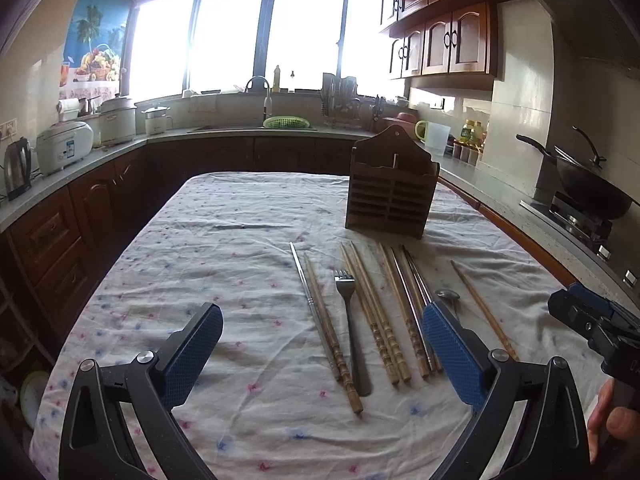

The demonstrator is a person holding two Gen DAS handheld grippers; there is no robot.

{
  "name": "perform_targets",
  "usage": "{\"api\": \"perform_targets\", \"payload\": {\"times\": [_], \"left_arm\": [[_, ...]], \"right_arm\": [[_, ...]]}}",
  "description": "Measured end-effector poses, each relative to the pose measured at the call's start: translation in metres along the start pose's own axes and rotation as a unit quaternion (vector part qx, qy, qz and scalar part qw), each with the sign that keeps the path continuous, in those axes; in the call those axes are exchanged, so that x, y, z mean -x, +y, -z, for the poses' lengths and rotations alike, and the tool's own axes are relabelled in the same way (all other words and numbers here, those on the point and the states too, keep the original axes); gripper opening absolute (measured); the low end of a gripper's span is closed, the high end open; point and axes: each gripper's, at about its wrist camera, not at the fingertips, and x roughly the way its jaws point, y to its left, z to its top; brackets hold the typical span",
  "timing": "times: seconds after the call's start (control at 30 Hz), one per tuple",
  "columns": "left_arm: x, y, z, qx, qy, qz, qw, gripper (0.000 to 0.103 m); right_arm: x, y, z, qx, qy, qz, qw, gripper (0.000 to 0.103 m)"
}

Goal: Organize utensils

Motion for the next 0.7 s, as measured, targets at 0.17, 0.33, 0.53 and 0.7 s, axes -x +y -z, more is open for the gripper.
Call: {"api": "perform_targets", "payload": {"times": [0.17,0.33,0.53,0.7], "left_arm": [[-0.034,0.003,-0.021,-0.004,0.055,0.018,0.9983,0.082],[-0.075,0.009,-0.041,0.003,0.109,0.041,0.9932,0.070],[-0.130,0.011,-0.059,0.006,0.175,0.077,0.9816,0.054],[-0.174,0.012,-0.068,0.000,0.213,0.092,0.9727,0.044]], "right_arm": [[-0.023,-0.009,-0.007,-0.032,0.041,-0.028,0.998,0.090],[-0.056,-0.023,-0.010,-0.078,0.101,-0.048,0.991,0.073],[-0.095,-0.037,-0.004,-0.125,0.172,-0.061,0.975,0.045],[-0.117,-0.044,0.000,-0.151,0.212,-0.078,0.962,0.032]]}}
